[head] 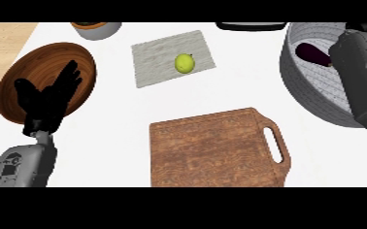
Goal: Pick the eggplant from the cutting board and place it in the basket
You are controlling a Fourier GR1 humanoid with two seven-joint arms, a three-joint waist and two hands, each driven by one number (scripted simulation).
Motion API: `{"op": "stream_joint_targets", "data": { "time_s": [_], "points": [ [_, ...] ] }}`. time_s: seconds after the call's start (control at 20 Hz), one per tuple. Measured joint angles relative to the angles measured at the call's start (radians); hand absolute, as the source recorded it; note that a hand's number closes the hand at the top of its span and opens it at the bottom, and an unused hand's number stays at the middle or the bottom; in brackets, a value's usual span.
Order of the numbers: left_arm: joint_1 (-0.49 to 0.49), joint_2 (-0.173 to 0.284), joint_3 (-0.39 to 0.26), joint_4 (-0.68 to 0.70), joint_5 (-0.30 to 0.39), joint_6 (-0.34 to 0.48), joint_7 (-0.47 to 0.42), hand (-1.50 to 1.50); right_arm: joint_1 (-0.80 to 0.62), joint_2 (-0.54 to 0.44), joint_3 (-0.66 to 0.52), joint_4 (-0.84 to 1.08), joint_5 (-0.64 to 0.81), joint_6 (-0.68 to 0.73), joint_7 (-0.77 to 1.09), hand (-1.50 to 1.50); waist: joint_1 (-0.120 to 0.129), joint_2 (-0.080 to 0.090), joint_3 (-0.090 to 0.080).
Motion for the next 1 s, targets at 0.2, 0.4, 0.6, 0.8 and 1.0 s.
{"op": "stream_joint_targets", "data": {
  "time_s": [0.2,0.4,0.6,0.8,1.0],
  "points": [
    [-0.015,0.012,0.017,0.021,0.011,-0.011,0.0,0.0,0.016,-0.018,-0.033,-0.041,-0.029,-0.049,-0.037,-1.5,-0.004,-0.001,0.0],
    [0.015,0.02,0.027,0.016,0.021,-0.024,-0.011,0.0,0.059,-0.033,-0.084,-0.131,-0.051,-0.122,-0.036,-1.5,-0.013,-0.007,0.0],
    [0.04,0.03,0.036,-0.005,0.02,-0.023,-0.005,0.0,0.134,-0.033,-0.131,-0.282,-0.098,-0.164,-0.033,-1.5,-0.038,-0.018,-0.001],
    [0.059,0.025,0.047,-0.01,0.02,-0.008,-0.002,0.0,0.265,-0.002,-0.139,-0.502,-0.148,-0.142,-0.004,-1.5,-0.062,-0.026,-0.002],
    [0.092,0.037,0.063,-0.029,0.027,-0.012,-0.001,0.0,0.441,0.03,-0.115,-0.735,-0.227,-0.084,0.017,-1.5,-0.083,-0.034,-0.002]
  ]
}}
